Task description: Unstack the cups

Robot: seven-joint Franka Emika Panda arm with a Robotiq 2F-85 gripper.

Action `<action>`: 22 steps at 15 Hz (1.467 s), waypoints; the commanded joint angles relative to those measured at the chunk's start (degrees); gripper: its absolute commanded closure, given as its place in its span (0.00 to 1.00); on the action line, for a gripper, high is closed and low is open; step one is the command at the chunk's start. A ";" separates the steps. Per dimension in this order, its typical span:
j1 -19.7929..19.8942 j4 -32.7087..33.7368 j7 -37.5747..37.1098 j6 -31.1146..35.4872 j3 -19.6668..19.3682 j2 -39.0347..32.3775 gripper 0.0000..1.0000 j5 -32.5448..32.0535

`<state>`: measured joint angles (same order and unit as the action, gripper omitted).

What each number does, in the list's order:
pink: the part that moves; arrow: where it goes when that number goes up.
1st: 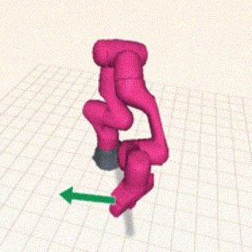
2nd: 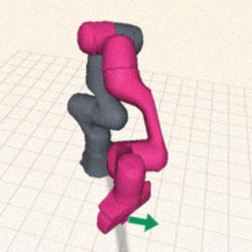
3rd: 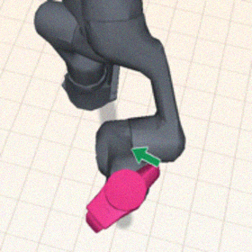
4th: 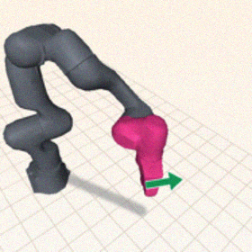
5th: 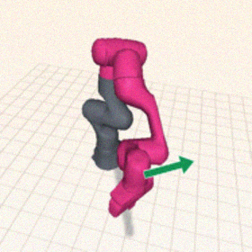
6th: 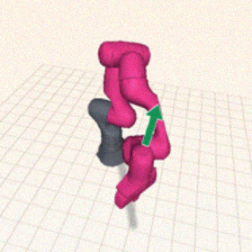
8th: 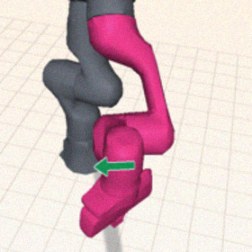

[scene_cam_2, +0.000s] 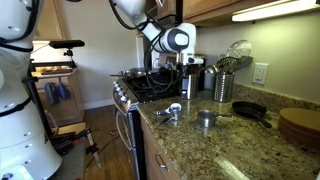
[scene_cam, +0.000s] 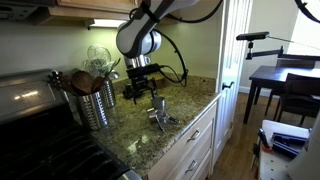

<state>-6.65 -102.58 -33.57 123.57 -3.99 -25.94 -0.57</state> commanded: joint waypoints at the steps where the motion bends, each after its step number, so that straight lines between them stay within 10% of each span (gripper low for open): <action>1: 1.21 -2.45 2.60 -1.69 0.91 2.73 0.00 2.73; 22: 0.48 -6.65 2.23 -1.92 0.59 2.17 0.00 4.83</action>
<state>-6.60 -106.79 -31.47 121.78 -3.55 -25.79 3.95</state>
